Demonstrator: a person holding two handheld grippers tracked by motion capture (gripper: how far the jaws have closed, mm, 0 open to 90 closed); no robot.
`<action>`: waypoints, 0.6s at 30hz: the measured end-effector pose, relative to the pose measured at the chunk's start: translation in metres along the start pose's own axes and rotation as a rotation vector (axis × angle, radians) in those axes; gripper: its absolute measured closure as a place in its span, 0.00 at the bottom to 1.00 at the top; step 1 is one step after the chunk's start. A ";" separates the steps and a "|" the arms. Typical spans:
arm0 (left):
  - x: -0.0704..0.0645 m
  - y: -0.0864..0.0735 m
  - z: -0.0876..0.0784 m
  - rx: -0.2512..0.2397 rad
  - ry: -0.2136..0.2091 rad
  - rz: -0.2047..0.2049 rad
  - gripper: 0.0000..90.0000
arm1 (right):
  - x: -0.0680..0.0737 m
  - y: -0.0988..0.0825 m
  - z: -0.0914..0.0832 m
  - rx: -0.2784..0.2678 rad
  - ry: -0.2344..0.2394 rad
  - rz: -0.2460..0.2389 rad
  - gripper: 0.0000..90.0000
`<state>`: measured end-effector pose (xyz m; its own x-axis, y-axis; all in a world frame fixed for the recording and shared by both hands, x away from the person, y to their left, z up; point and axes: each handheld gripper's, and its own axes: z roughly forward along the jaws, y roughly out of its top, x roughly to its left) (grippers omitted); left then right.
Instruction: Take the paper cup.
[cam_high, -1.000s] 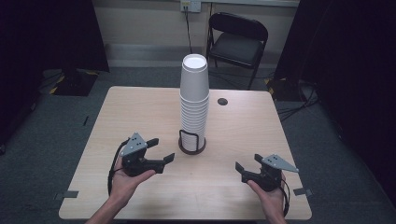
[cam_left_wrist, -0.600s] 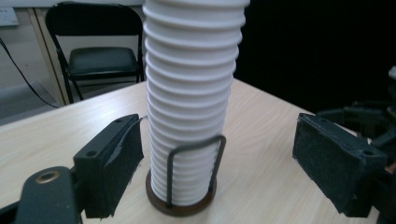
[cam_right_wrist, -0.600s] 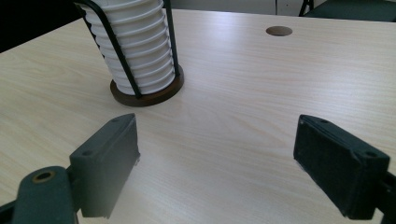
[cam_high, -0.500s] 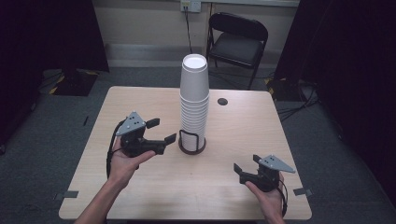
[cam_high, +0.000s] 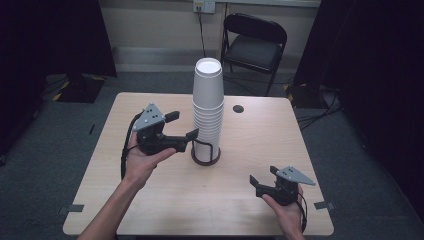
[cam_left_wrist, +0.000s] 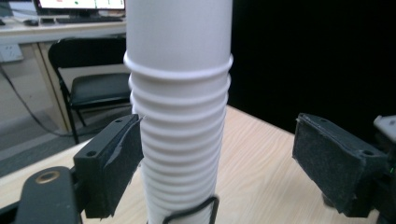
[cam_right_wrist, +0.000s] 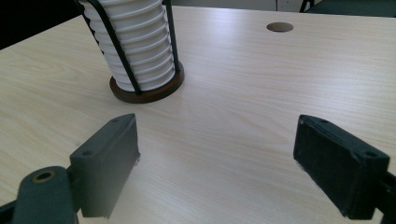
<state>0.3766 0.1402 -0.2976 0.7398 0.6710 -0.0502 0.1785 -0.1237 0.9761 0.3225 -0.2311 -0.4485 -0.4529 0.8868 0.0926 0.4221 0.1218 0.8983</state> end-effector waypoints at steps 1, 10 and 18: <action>0.000 0.000 0.000 0.000 0.000 0.000 0.18 | 0.000 0.000 0.000 0.001 0.000 0.000 0.15; 0.006 0.022 0.009 -0.044 0.028 -0.004 0.17 | 0.000 0.000 0.000 -0.001 0.008 0.002 0.15; 0.009 0.036 0.011 -0.065 0.016 0.019 0.18 | 0.000 -0.001 0.001 0.010 0.012 0.006 0.15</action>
<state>0.3969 0.1334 -0.2650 0.7318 0.6809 -0.0288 0.1219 -0.0891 0.9885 0.3227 -0.2309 -0.4498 -0.4597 0.8821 0.1033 0.4328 0.1209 0.8933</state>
